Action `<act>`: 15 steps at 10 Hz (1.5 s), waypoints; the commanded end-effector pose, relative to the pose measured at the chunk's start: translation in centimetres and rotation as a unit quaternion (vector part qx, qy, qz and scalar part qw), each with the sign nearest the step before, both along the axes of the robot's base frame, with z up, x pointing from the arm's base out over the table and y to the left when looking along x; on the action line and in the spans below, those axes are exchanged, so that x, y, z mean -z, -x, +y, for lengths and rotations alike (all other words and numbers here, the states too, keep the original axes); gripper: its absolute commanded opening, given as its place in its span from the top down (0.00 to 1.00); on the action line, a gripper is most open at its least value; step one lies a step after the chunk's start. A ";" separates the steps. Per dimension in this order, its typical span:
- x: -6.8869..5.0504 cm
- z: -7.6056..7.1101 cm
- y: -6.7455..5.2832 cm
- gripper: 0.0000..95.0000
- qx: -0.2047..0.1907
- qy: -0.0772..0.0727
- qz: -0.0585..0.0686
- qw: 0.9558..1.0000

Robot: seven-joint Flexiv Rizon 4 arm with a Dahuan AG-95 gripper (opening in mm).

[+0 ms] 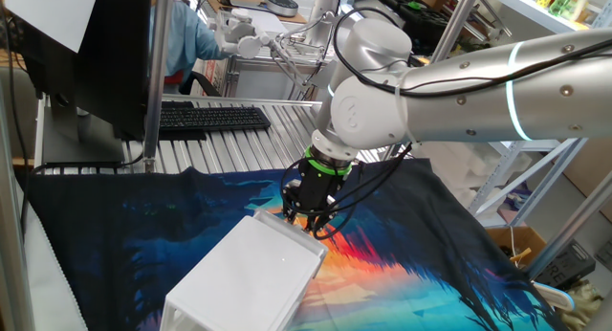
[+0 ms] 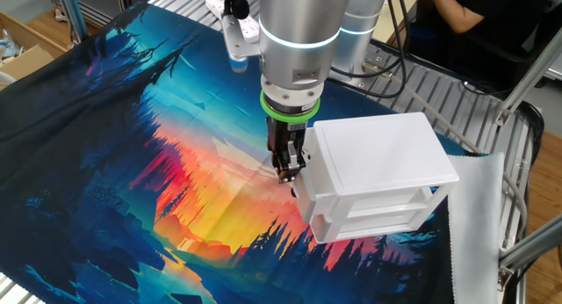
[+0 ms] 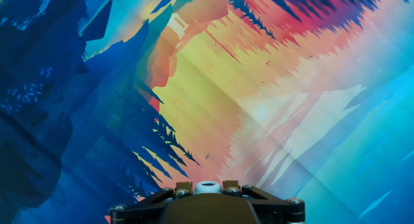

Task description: Grasp the handle and close the drawer

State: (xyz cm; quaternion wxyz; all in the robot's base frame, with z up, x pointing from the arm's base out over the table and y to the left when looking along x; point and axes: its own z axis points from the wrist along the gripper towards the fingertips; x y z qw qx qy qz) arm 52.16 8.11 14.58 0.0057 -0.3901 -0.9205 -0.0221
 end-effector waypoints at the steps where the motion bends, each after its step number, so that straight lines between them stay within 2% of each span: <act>1: 0.0 0.1 0.0 1.00 0.000 0.000 0.001 1.000; 6: -0.2 0.5 0.5 1.00 0.001 0.000 0.002 1.000; 9: 0.0 0.6 1.2 1.00 -0.001 0.000 0.001 1.000; 15: 0.0 0.7 1.5 1.00 0.001 0.000 0.001 1.000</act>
